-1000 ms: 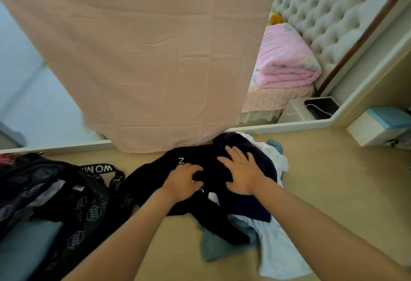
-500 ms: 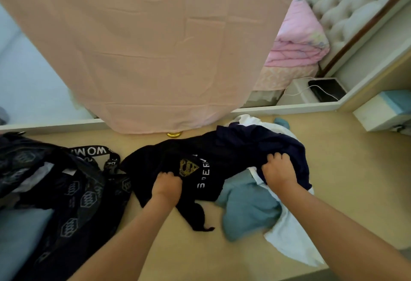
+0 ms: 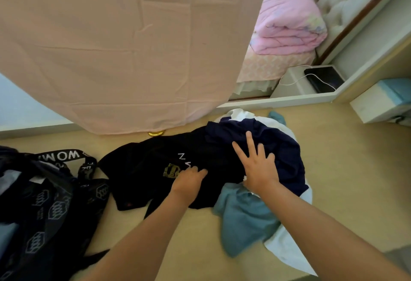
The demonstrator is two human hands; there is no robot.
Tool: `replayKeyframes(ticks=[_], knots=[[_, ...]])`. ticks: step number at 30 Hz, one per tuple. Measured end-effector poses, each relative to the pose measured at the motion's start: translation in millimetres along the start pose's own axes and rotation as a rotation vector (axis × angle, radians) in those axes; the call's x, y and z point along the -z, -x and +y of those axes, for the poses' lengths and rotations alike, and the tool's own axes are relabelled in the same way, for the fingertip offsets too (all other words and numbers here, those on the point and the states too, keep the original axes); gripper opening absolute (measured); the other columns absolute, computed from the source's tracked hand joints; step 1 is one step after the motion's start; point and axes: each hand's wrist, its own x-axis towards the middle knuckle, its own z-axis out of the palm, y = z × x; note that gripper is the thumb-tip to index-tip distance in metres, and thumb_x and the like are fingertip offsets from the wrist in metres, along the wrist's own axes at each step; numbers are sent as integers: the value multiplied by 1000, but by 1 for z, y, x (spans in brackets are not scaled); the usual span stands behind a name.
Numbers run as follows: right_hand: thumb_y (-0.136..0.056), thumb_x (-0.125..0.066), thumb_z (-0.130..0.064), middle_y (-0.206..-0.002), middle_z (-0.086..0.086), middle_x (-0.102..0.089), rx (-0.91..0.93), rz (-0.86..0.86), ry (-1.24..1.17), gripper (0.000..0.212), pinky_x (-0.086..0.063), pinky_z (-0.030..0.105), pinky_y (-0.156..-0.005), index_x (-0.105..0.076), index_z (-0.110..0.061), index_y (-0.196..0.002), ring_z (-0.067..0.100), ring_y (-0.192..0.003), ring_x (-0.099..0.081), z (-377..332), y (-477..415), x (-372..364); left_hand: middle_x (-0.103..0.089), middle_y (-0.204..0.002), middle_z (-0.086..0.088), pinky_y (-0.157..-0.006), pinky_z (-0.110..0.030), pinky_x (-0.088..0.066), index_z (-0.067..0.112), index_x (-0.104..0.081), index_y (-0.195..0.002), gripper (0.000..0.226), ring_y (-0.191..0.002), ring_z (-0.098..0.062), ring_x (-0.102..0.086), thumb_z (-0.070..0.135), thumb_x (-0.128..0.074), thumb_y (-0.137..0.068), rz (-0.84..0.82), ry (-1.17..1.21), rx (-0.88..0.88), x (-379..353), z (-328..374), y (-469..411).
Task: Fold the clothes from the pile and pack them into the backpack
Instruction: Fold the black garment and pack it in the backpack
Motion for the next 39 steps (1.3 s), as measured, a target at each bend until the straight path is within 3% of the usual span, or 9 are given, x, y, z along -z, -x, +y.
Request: replayKeyframes(ticks=[6,11,15,20,26,31,33,36,39], knots=[[-89,-63,-24,-146,20,-25,29,-75,136,95,-46,31,-79,3,-35,-157,27,-115,-44,23,-19,17,-39,-125,-11,-90,-37,-49,17,-61,-120,30,-108,-30,-49,7,-49,-95,116,137,314,38,-38,12],[-89,-59,-29,-128,11,-39,-26,-172,259,56,-42,36,-87,-38,-31,-141,27,-112,-44,55,-18,20,-52,-127,-11,-95,-41,-47,11,-59,-118,26,-117,-32,-52,14,-47,-95,-150,-93,568,73,-118,55],[-96,-45,-32,-149,25,-27,33,-90,326,42,-23,61,-109,-47,-21,-137,44,-137,-25,32,-20,28,-47,-135,-8,-103,-42,-36,20,-49,-132,40,-125,-29,-43,29,-45,-93,-108,-237,369,74,-92,55],[-90,-55,-28,-165,12,-6,481,-49,-174,75,-21,50,-116,-19,-25,-156,32,-150,-11,-34,-12,39,-23,-155,-2,-116,-55,-15,40,-33,-146,60,-143,-31,-21,35,-53,-89,-150,104,154,37,-29,41],[-86,-56,-38,-161,7,-16,515,-343,-442,82,-40,41,-106,-13,-38,-157,32,-137,-37,-88,11,10,-61,-125,10,-103,-28,-42,35,-66,-122,37,-117,-11,-53,24,-55,-88,-299,426,-28,4,-44,85],[-94,-45,-33,-108,8,-65,580,-275,-125,31,-39,30,-71,-66,-13,-103,29,-96,-64,-122,11,38,-55,-131,3,-98,-43,-46,28,-64,-119,42,-124,-21,-49,15,-67,-79,468,255,244,-20,-79,128],[-96,-44,-28,-101,6,-63,596,-169,-82,26,-38,33,-73,-64,-13,-100,26,-93,-59,-141,9,50,-40,-145,0,-105,-45,-40,33,-47,-138,63,-135,-27,-37,27,-69,-79,400,266,432,-25,-91,142],[-91,-51,-26,-137,10,-47,653,0,-236,45,-39,40,-95,-47,-15,-135,29,-123,-45,-170,4,51,-34,-148,9,-112,-37,-28,42,-38,-142,65,-137,-20,-32,32,-63,-83,148,422,273,-38,-100,154],[-91,-55,-19,-165,5,-7,700,-195,-326,86,-24,46,-118,0,-24,-158,25,-150,-16,-190,3,53,-35,-149,10,-116,-36,-13,46,-56,-129,46,-139,-15,-22,35,-59,-84,64,549,150,-43,-98,163]])
